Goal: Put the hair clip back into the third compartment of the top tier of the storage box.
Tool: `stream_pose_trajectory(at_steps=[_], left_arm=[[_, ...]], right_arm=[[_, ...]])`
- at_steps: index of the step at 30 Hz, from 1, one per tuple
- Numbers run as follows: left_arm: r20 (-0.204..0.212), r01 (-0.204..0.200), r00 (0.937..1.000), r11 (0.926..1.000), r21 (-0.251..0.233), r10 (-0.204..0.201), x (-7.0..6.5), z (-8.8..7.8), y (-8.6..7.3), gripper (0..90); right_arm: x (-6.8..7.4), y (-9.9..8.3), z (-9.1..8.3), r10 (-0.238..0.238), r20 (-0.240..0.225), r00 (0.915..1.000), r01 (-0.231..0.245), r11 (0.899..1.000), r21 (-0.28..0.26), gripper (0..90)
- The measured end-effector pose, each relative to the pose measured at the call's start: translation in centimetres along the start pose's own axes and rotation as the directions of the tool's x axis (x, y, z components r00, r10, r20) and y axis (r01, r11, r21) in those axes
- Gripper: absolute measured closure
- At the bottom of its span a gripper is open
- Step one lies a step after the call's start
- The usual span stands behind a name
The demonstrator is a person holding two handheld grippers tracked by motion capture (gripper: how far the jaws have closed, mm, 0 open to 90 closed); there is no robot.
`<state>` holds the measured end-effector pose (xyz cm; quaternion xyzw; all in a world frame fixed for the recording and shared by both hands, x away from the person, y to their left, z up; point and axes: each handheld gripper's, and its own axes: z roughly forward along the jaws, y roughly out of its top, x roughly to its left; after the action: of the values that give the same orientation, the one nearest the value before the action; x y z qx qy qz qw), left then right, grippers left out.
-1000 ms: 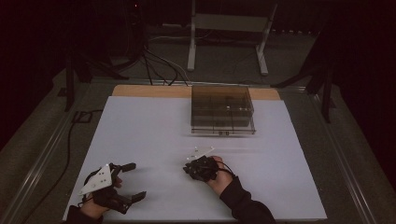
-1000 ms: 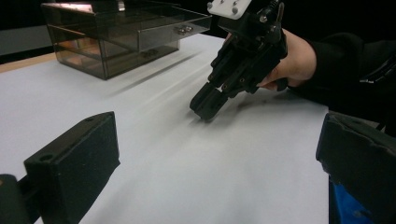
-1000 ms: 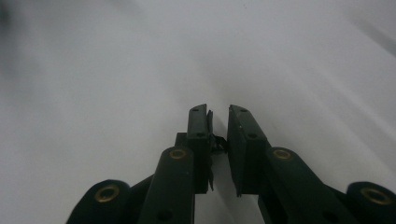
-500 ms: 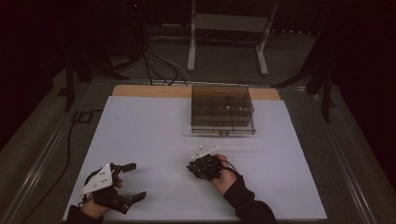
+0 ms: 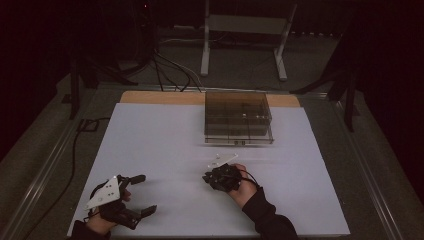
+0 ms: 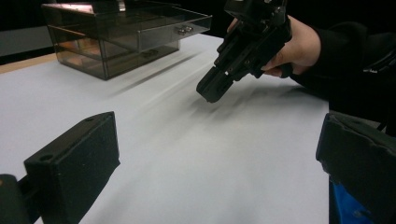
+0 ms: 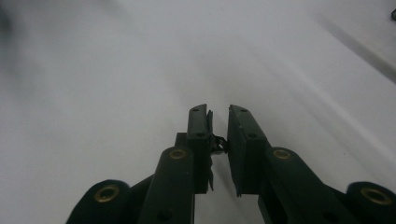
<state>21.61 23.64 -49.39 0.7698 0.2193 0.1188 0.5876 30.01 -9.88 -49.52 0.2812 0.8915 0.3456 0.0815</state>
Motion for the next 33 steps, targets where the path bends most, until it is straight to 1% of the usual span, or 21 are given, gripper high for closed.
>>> stream_pose_trajectory(at_steps=[1, 6, 13, 16, 23, 33], left_arm=[[-0.001, 0.000, 1.0000, 1.0000, 0.000, 0.000, 0.0, 0.0, 0.0, 0.4], [0.000, 0.001, 1.0000, 1.0000, 0.001, -0.001, 0.0, 0.0, 0.0, 0.5], [-0.002, 0.003, 1.0000, 1.0000, 0.001, -0.003, 0.1, 0.0, 0.0, 0.4], [-0.001, 0.005, 1.0000, 1.0000, -0.007, -0.005, 0.0, 0.0, 0.0, 0.4], [0.002, 0.001, 1.0000, 1.0000, 0.001, -0.001, 0.0, 0.0, 0.0, 0.4], [-0.002, 0.000, 1.0000, 1.0000, -0.001, 0.000, -0.1, 0.0, 0.0, 0.5]], right_arm=[[0.0, 0.0, -0.1, -0.007, 0.001, 1.0000, 0.007, 1.000, 0.002, 79.6], [-0.1, 0.1, -0.3, -0.003, 0.002, 1.0000, 0.003, 1.000, 0.002, 79.6], [-0.1, 0.3, -0.8, -0.010, 0.005, 0.9999, 0.010, 1.000, -0.002, 79.6], [-0.2, 0.2, -1.1, -0.004, 0.006, 1.0000, 0.004, 1.000, -0.006, 79.6], [-0.5, 0.3, -1.9, -0.002, 0.014, 0.9999, 0.002, 1.000, -0.013, 79.6], [-0.9, 0.3, -2.9, 0.004, 0.023, 0.9997, -0.003, 1.000, -0.021, 79.6]])
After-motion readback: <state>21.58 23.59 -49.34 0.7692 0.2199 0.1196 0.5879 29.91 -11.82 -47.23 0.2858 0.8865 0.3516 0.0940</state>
